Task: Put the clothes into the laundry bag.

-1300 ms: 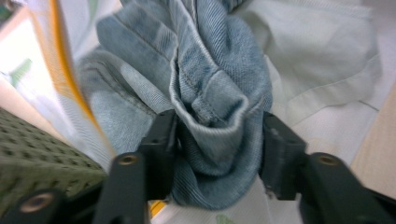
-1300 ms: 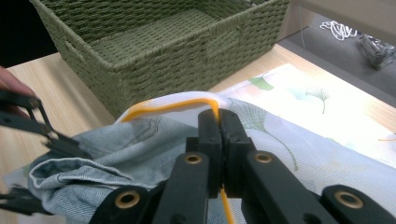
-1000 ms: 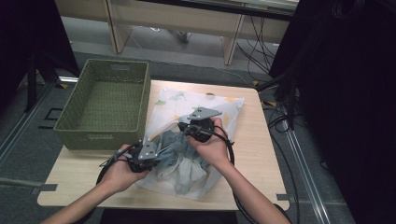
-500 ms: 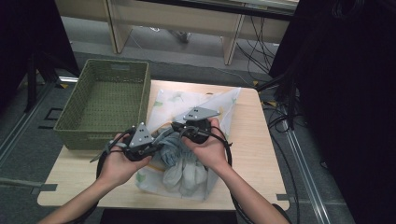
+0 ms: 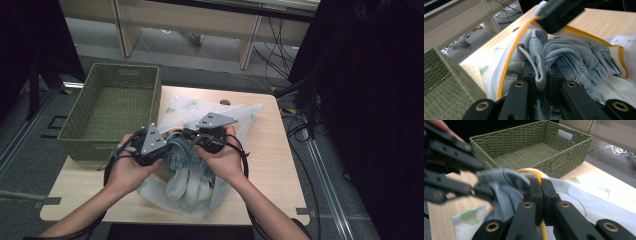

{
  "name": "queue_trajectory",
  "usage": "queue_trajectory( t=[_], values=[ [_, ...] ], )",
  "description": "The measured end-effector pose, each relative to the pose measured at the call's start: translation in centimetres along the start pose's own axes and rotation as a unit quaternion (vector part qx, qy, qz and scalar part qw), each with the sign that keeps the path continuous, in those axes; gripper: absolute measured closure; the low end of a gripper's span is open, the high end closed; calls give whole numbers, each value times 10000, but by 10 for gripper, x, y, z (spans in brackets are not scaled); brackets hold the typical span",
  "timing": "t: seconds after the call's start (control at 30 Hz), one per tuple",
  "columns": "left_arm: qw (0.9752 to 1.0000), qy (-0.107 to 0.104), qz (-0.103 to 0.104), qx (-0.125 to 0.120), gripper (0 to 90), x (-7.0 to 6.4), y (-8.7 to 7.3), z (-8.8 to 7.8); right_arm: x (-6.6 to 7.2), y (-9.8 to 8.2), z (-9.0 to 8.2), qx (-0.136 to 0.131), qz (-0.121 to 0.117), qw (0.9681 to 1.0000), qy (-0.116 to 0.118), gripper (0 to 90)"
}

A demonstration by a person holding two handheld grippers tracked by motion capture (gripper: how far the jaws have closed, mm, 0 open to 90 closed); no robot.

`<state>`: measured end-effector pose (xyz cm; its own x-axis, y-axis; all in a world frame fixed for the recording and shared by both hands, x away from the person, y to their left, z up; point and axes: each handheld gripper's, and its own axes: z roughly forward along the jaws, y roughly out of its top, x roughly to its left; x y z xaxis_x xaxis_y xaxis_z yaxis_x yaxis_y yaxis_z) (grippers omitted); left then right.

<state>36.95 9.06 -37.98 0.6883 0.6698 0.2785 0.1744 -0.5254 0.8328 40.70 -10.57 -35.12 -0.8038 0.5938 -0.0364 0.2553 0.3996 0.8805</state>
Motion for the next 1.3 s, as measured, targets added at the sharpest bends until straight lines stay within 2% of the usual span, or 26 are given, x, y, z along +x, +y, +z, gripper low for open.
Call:
queue_trajectory(
  t=[0.07, 0.1, 0.23, 0.3, 0.33, 0.37, 0.6, 0.7, 0.8, 0.93, 1.07, 1.2, 1.3],
  values=[
    [9999, -9, 147, 35, 800, -5, -1, 10, -1, 0, 0, 7, 10, 10000, -23, 900],
    [9998, -181, 71, 108, 800, -9, -1, 14, -2, -1, 0, 7, 4, 10000, -23, 900],
    [9994, -252, 189, 133, 798, -18, -4, 30, -6, -3, 1, 52, 36, 10000, -71, 900],
    [9990, -298, 245, 211, 797, -20, -7, 38, -9, -5, 2, 75, 61, 9999, -102, 900],
    [9989, -308, 268, 245, 796, -21, -9, 41, -9, -6, 1, 120, 189, 9997, -126, 900],
    [9985, -331, 328, 303, 796, -23, -12, 47, -11, -6, 2, 80, 90, 9998, -137, 900],
    [9967, -483, 411, 504, 790, -29, -23, 72, -19, -11, 4, 173, 171, 9993, -286, 900],
    [9964, -487, 407, 557, 789, -28, -25, 77, -22, -14, 6, 245, 248, 9989, -304, 900],
    [9964, -491, 398, 569, 789, -29, -26, 80, -25, -16, 7, 274, 200, 9989, -332, 900],
    [9961, -510, 407, 591, 789, -30, -29, 85, -29, -18, 8, 319, 251, 9985, -370, 900],
    [9953, -599, 363, 670, 782, -31, -33, 88, -32, -22, 10, 385, 319, 9980, -386, 900],
    [9950, -634, 376, 668, 759, -33, -33, 85, -34, -24, 12, 423, 325, 9978, -389, 900],
    [9959, -659, 252, 571, 684, -30, -31, 78, -35, -23, 11, 427, 322, 9978, -380, 900]
  ],
)
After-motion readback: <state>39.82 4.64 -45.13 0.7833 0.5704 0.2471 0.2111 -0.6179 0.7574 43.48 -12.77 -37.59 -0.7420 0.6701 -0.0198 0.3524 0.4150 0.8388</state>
